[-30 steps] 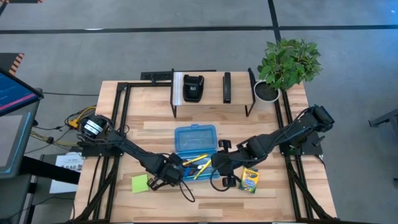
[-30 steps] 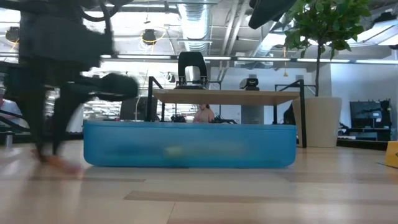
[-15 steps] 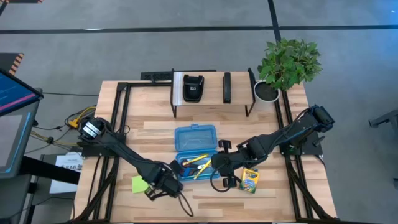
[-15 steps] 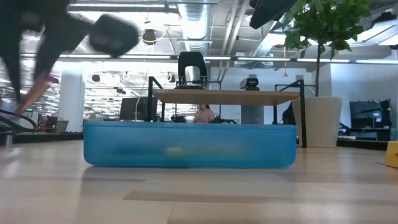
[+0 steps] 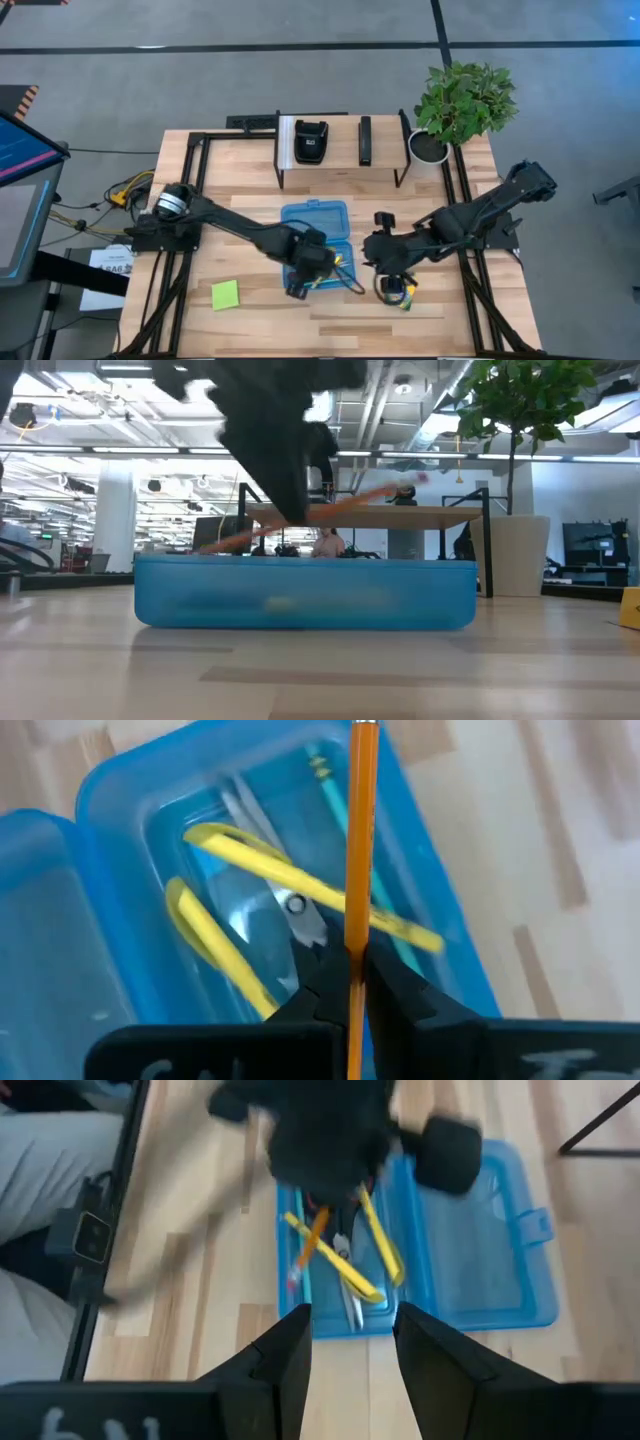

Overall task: Pack school essentials
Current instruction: Put the orange pencil into the supply box, then put the green sticky note into the supply box

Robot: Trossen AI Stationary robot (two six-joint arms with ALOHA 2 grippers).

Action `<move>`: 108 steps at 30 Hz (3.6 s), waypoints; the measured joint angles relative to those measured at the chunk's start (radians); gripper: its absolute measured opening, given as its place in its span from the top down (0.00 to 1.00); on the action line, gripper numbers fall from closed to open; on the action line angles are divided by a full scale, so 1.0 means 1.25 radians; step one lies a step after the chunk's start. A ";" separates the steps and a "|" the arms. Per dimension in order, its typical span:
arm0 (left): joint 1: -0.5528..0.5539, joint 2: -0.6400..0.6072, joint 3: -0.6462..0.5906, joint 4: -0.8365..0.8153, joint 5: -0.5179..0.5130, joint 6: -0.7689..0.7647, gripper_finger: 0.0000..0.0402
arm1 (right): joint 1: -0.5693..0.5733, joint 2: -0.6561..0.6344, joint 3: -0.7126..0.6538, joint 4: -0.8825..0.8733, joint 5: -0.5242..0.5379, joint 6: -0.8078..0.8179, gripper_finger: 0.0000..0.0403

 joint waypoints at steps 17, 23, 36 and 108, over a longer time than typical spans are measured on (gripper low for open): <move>0.028 0.070 0.027 -0.056 0.047 -0.036 0.79 | 0.027 -0.021 0.000 0.007 0.046 0.035 0.59; 0.014 0.024 0.026 -0.119 0.038 -0.052 0.67 | 0.024 -0.021 0.000 0.006 0.048 0.035 0.59; -0.184 -0.266 -0.244 0.018 -0.161 -0.284 0.71 | 0.050 -0.020 -0.113 0.090 0.048 0.061 0.59; -0.695 -0.270 -0.554 0.039 -0.267 -1.065 0.98 | 0.002 -0.020 -0.119 0.210 0.041 0.032 0.59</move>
